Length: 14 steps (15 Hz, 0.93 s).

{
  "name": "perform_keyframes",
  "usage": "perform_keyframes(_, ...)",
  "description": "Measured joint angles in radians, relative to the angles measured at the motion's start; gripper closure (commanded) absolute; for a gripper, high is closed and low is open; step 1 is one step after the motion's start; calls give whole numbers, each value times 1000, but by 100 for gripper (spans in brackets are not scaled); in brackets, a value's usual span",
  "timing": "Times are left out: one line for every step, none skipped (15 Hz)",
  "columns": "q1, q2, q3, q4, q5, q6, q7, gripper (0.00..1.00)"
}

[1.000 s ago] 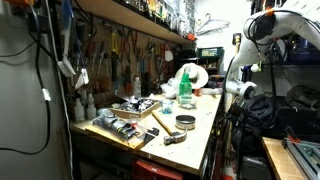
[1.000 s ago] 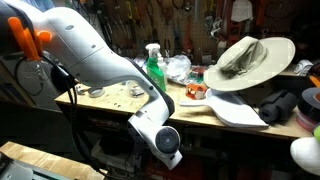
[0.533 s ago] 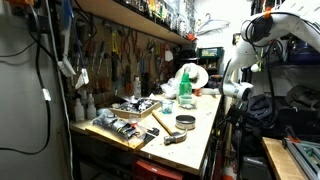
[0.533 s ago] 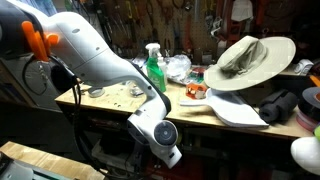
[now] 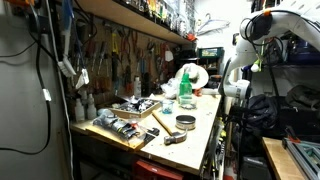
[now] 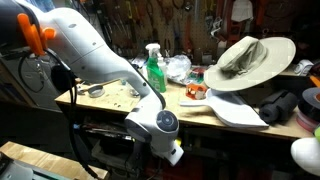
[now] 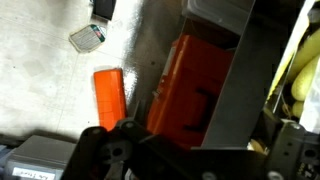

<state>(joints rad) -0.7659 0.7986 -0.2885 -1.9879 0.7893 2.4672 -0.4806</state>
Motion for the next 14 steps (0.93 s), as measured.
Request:
perform_keyframes(0,-6,-8,-14,-36,9,12,0)
perform_keyframes(-1,-11,-18,-31,-72,21,24,0)
perform_keyframes(-1,-16,-30,-50,-109,35,38,0)
perform_keyframes(-3,-21,-42,-71,-146,50,54,0)
perform_keyframes(-7,-26,-54,-93,-180,66,70,0)
perform_keyframes(-15,-30,-63,-113,-209,85,83,0)
perform_keyframes(-27,-32,-69,-134,-236,110,92,0)
perform_keyframes(-47,-34,-69,-153,-252,141,92,0)
perform_keyframes(-76,-37,-58,-168,-257,178,84,0)
perform_keyframes(-116,-43,-37,-181,-258,221,66,0)
perform_keyframes(-164,-57,-6,-192,-258,267,40,0)
perform_keyframes(-211,-79,27,-205,-260,303,13,0)
perform_keyframes(-256,-109,59,-221,-263,333,-12,0)
perform_keyframes(-298,-146,91,-237,-269,350,-36,0)
